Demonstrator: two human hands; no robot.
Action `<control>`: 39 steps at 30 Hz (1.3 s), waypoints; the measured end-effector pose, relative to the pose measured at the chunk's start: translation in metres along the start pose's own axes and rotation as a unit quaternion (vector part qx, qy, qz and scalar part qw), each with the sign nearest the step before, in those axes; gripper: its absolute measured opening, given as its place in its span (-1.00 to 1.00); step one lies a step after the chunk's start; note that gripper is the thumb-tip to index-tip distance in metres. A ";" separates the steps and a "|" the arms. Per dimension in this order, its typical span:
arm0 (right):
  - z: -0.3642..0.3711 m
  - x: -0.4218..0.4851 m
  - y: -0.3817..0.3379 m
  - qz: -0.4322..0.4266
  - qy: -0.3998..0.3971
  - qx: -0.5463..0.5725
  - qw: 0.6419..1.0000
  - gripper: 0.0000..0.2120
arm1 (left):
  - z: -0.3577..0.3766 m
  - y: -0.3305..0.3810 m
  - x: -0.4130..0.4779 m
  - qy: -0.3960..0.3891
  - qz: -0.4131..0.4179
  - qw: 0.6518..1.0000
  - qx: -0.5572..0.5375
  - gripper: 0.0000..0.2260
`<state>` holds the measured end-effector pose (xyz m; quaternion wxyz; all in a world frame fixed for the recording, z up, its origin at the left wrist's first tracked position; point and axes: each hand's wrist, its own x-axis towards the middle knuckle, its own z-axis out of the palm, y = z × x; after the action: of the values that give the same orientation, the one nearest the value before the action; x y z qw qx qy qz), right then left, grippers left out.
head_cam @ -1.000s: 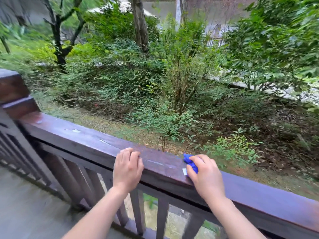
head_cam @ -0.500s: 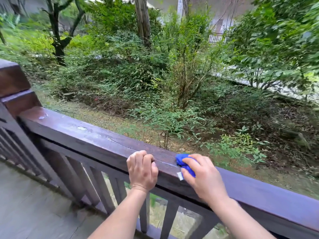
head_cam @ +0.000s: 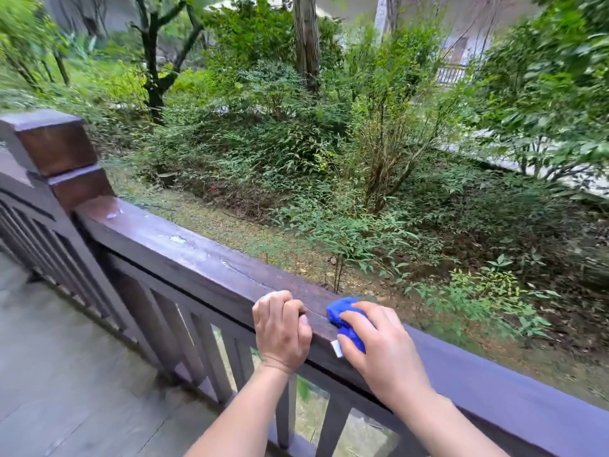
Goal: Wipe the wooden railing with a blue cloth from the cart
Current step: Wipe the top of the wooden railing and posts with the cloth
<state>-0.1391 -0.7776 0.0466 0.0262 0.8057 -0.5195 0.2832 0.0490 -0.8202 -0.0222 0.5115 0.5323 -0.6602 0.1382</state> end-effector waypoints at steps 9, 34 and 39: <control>0.005 0.012 -0.009 -0.047 -0.029 0.022 0.998 -0.72 | -0.008 0.004 0.002 -0.039 -0.028 0.999 0.000 -0.92; 0.049 0.093 -0.065 0.031 -0.045 0.014 0.998 -0.73 | -0.045 -0.150 0.072 0.041 -0.140 0.989 0.034 -0.89; 0.048 0.074 -0.065 -0.052 -0.043 0.012 0.998 -0.73 | -0.046 -0.148 0.073 0.034 -0.150 0.987 0.033 -0.89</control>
<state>-0.0408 -0.8247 0.0580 0.0088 0.8432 -0.4745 0.2524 0.2050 -0.8857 0.0044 0.5308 0.6371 -0.5500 0.0995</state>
